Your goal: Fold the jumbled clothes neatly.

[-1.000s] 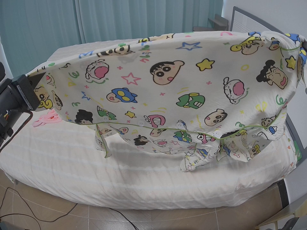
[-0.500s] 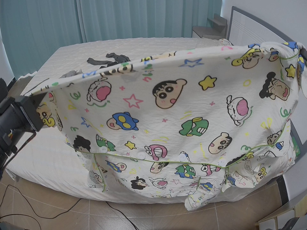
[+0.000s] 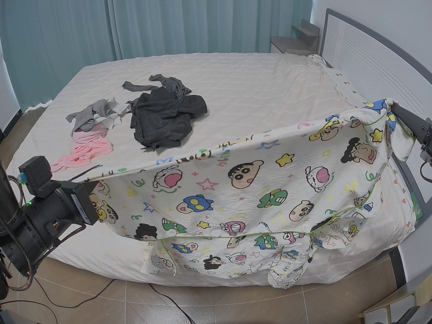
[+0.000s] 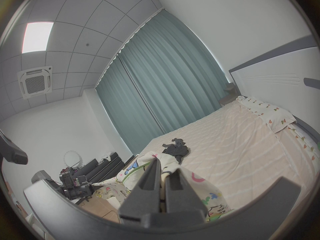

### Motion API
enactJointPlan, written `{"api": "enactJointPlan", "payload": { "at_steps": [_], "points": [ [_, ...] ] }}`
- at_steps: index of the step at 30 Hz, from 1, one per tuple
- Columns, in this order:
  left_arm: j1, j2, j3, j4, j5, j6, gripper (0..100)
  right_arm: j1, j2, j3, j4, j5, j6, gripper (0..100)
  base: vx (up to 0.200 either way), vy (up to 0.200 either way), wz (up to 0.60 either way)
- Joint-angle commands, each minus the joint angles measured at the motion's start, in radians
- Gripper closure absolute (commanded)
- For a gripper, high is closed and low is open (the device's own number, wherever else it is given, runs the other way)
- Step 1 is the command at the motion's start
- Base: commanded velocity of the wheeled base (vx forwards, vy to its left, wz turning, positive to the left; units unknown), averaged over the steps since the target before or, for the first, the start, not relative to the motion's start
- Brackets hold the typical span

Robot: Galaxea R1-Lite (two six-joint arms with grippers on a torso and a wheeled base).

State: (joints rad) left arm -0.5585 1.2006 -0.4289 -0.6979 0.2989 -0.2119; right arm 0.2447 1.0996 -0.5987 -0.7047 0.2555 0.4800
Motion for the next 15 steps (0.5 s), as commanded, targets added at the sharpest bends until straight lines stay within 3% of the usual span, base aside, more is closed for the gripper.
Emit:
{"api": "enactJointPlan", "payload": {
  "at_steps": [1,3,15],
  "points": [
    [-0.001,0.128,-0.051,-0.008,-0.003,-0.02,100,-0.053,0.114,0.011,-0.067,0.005,0.002,100,0.0,0.0,0.0],
    [-0.001,0.163,-0.091,-0.008,-0.001,-0.021,100,-0.058,0.144,0.011,-0.098,0.005,0.0,100,0.0,0.0,0.0],
    [0.005,0.35,-0.277,-0.008,0.002,-0.02,100,-0.122,0.327,-0.024,-0.265,0.005,0.0,100,0.2,0.0,0.0]
  ]
}}
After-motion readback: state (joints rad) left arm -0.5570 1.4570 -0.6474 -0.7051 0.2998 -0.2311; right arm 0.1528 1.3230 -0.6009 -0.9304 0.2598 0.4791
